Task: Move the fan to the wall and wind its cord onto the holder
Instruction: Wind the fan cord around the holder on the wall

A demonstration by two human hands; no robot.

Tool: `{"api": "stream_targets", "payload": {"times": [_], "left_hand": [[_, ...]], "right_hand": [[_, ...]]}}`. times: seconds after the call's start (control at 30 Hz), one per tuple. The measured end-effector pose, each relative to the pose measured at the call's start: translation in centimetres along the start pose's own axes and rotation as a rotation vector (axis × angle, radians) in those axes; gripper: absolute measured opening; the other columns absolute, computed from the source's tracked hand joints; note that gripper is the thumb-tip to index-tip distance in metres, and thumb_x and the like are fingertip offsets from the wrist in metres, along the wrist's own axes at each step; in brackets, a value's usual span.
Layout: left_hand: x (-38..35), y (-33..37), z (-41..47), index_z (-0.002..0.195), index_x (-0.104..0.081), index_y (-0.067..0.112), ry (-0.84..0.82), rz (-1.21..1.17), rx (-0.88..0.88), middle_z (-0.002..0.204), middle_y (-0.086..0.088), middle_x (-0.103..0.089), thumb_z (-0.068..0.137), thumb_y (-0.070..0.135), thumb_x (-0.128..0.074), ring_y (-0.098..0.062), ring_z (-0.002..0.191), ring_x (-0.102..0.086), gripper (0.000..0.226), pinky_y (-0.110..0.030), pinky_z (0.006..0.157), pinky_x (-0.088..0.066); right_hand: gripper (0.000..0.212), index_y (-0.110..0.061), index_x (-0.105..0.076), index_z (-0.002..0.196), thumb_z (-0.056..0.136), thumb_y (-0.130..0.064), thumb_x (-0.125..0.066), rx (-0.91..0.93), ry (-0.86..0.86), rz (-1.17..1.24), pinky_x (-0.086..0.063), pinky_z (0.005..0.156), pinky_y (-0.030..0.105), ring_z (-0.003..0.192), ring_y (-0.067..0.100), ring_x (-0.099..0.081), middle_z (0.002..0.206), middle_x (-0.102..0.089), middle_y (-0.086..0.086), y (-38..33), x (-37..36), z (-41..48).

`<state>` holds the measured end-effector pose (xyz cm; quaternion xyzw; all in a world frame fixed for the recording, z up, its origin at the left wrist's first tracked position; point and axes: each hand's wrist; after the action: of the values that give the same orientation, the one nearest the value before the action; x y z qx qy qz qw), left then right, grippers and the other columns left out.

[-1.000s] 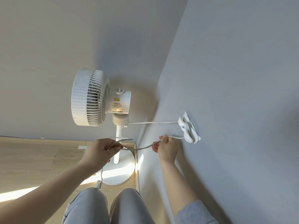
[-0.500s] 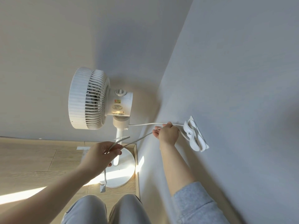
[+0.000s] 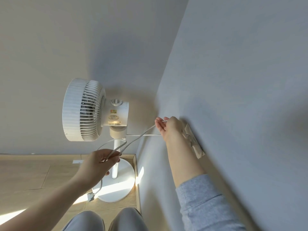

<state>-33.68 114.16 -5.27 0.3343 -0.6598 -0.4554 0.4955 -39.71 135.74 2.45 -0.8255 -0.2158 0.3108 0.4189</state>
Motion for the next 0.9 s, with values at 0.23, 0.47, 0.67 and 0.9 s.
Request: {"api": "stream_targets", "payload": {"times": [0.23, 0.47, 0.67, 0.9], "left_hand": [[0.1, 1.1, -0.7, 0.085, -0.064, 0.034, -0.008, -0.01, -0.027, 0.085, 0.002, -0.072, 0.09, 0.018, -0.058, -0.015, 0.066, -0.061, 0.018, -0.019, 0.055, -0.048], [0.5, 1.5, -1.5, 0.087, -0.067, 0.032, 0.0, -0.029, -0.047, 0.084, 0.0, -0.074, 0.09, 0.02, -0.059, -0.016, 0.069, -0.064, 0.015, -0.019, 0.053, -0.05], [0.3, 1.9, -1.5, 0.094, -0.069, 0.025, -0.008, -0.023, -0.071, 0.086, 0.002, -0.074, 0.09, 0.018, -0.059, -0.014, 0.063, -0.06, 0.013, -0.022, 0.056, -0.051], [0.8, 1.5, -1.8, 0.085, -0.07, 0.03, 0.021, -0.021, -0.083, 0.08, -0.004, -0.073, 0.089, 0.019, -0.06, -0.015, 0.062, -0.06, 0.015, -0.019, 0.053, -0.05]], "right_hand": [[0.029, -0.003, -0.044, 0.081, 0.098, -0.01, -0.022, -0.027, -0.11, 0.132, -0.055, 0.046, 0.023, 0.066, 0.022, -0.059, 0.079, -0.058, 0.019, -1.7, 0.2, -2.0], [0.025, -0.004, -0.045, 0.081, 0.098, -0.005, -0.026, -0.006, -0.143, 0.124, -0.051, 0.04, 0.014, 0.063, 0.017, -0.056, 0.083, -0.061, 0.017, -2.7, 2.1, -3.8], [0.03, -0.002, -0.043, 0.076, 0.099, -0.005, -0.025, 0.011, -0.103, 0.107, -0.048, 0.036, 0.014, 0.055, 0.016, -0.06, 0.108, -0.063, 0.028, -3.6, 2.0, -3.8], [0.029, -0.01, -0.046, 0.074, 0.097, -0.008, -0.029, 0.027, -0.067, 0.027, -0.032, 0.031, 0.01, 0.033, 0.008, -0.043, 0.071, -0.054, 0.01, -3.1, 4.0, -5.2]]}}
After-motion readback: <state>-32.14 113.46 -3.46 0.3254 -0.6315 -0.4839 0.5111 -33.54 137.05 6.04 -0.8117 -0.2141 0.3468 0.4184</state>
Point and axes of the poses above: each hand's wrist, its own z-axis towards the middle knuckle, its own x-axis out of the back of the hand, y = z × x
